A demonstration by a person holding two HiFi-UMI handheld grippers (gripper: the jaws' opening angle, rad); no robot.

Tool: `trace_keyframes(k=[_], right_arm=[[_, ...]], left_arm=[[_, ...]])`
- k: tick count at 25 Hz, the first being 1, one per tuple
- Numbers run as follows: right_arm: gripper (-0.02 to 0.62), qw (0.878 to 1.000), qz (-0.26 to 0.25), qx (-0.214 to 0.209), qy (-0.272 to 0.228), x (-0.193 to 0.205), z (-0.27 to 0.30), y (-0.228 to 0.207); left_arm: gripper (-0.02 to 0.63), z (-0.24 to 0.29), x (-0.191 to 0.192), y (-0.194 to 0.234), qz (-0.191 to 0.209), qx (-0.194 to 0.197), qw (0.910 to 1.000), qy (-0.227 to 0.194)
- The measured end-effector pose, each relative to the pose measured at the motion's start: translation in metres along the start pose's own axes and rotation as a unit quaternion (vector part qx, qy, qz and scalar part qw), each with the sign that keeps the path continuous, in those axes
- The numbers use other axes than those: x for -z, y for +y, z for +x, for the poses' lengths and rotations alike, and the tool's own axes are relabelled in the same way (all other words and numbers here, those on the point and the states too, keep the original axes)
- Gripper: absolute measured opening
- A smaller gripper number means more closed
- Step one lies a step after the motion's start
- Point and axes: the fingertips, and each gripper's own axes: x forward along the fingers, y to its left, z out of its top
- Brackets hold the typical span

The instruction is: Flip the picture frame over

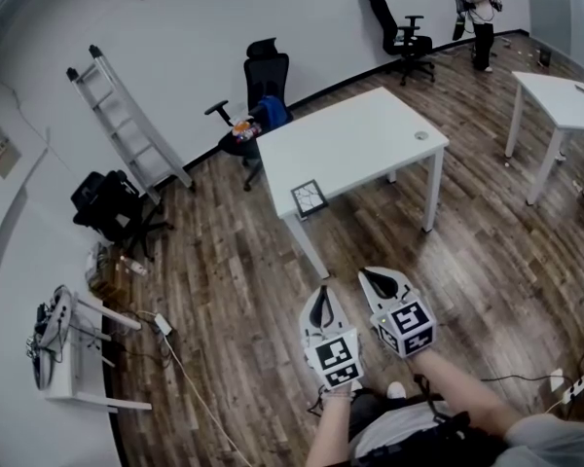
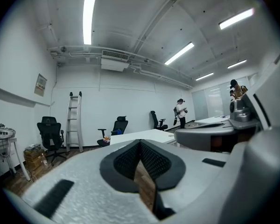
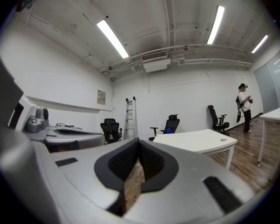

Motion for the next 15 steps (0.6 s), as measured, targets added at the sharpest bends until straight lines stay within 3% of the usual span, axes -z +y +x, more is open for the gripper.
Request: trace_keyframes(k=[8,15], right_arm=[[0.009,1.000,0.009,0.007,0.008,0.009,0.028,-0.020],[0.009,0.999,0.008,0.028,0.015,0.012,0.087,-0.047]], left_arm=[[0.002,0.034,-0.001,0.008,-0.001,0.005,1.0000,0.002],[0.002,0.099,0.006,0.034,-0.007,0.019,0.9998,0.009]])
